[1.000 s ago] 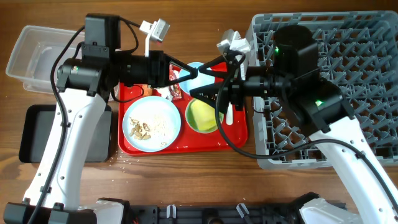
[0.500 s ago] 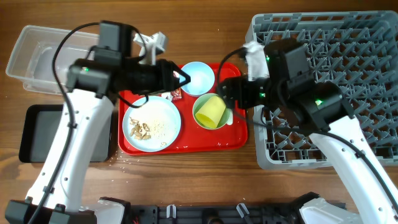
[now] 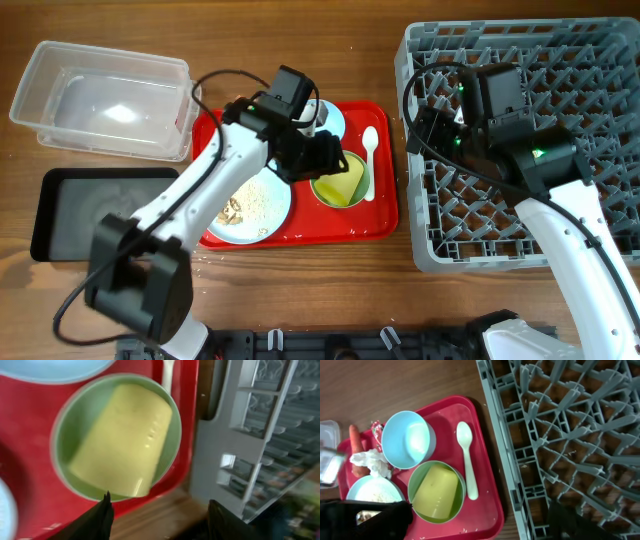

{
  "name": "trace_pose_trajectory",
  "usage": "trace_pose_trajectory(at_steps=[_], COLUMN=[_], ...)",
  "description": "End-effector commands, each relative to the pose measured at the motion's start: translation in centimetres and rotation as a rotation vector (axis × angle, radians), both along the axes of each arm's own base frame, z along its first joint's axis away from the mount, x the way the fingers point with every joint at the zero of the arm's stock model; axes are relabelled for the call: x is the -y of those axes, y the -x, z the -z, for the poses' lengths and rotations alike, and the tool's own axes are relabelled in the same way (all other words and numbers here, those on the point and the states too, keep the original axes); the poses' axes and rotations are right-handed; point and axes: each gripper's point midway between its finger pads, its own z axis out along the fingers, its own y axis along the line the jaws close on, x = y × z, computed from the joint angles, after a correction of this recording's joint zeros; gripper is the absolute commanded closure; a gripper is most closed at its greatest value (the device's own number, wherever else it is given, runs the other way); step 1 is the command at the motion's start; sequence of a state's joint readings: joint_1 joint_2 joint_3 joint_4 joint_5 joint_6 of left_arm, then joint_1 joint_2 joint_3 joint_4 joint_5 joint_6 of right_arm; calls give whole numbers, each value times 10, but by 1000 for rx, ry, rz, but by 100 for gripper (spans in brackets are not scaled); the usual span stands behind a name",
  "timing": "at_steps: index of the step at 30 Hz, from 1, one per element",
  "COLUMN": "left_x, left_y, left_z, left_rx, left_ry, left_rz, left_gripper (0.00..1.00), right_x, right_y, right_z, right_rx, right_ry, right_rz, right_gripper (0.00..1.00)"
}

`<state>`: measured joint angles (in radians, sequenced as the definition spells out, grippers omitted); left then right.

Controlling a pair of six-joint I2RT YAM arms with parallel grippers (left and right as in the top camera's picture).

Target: Sort waste into correct bins and load items into the dishwasher rack

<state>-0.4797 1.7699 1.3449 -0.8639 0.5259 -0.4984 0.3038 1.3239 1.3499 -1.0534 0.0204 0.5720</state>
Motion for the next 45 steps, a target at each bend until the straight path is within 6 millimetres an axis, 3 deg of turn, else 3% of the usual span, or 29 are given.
trace_pose_trajectory(at_steps=[1,4,10,16,18,20,23,24,28,32,33,34,40,42,45], left_x=[21,20,-2,-5,-8,3,14,14,9,19,21,19,-1,-5,-1], left_y=[16,24,15,13,8,2,0,0,2,9,10,11,11,13,19], left_z=[9,18,38,52,64,68,65,64,60,28,13,-17,-96,-109,-115], left_rx=[-242,-315,-258,-211,-164,-129,-111,-114,-122,-64,-27,65,314,354,429], left_ry=[111,104,-50,-141,-200,-168,-131,-126,-131,-36,-2,37,121,138,152], left_rz=[-92,-128,-203,-253,-315,-333,-327,-325,-326,-211,-176,-126,-103,-98,32], left_gripper=[46,54,34,31,39,48,91,96,96,96,96,96,96,96,96], right_x=[5,5,5,5,5,5,5,5,5,5,5,5,4,1,-30], right_y=[1,1,1,1,1,1,1,2,2,2,1,1,-2,-3,-8], right_z=[-6,-6,-6,-6,-6,-6,-5,-5,-5,-5,-5,-5,-8,-9,-19], right_rx=[15,14,13,15,15,15,12,11,9,10,12,13,30,35,100], right_ry=[13,13,13,12,11,12,13,13,13,14,14,13,7,-3,-61], right_rz=[16,15,16,16,17,16,16,16,16,16,16,16,15,5,-239], right_gripper=[10,9,8,6,6,5,6,5,5,5,5,5,5,5,4])
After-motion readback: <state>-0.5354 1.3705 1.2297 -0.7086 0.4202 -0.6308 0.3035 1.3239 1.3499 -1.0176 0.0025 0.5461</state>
